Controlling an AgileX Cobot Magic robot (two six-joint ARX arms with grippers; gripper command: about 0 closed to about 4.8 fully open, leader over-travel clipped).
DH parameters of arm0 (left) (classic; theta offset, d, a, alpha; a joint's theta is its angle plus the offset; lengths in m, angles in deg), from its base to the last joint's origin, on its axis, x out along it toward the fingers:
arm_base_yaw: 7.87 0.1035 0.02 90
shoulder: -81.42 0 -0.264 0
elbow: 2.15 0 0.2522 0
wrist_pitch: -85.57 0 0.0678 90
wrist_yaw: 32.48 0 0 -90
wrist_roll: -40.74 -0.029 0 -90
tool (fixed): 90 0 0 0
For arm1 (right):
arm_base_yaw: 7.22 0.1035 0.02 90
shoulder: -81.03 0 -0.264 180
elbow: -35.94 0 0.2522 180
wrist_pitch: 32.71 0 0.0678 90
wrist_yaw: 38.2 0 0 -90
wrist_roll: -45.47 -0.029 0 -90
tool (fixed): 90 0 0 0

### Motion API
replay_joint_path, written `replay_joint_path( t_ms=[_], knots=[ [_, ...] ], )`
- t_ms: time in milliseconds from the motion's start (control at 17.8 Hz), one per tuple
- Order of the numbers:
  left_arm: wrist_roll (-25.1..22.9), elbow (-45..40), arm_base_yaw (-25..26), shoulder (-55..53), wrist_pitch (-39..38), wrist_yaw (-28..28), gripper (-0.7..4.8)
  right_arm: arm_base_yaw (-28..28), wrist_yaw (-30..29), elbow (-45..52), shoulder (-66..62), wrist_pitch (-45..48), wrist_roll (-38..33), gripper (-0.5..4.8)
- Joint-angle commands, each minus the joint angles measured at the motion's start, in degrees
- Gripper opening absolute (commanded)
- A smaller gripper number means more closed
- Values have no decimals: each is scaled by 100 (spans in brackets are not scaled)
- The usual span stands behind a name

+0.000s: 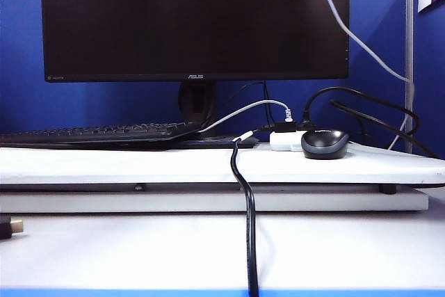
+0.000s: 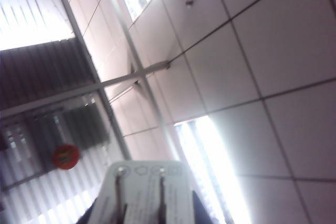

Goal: Pick up the Type-C charging cable and the charging base, insert one end of the Type-C charger into the corresponding slot on the base, and finally place the plugged-in charger back on the table.

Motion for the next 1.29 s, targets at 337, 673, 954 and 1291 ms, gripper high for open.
replay_joint_path(
  t_ms=[337,673,954,1291],
  knots=[
    [83,66,-11,275,-13,-55,-6,1014,369,-7,-560,1060,3541,-1],
    [83,63,-11,398,-157,9,-6,1093,511,-7,-623,612,5060,0],
    [83,63,-9,420,140,55,-6,1093,116,-7,-723,1438,5672,0],
    [87,66,-11,682,-850,262,-6,1165,33,-2,-761,1805,6419,-1]
  ],
)
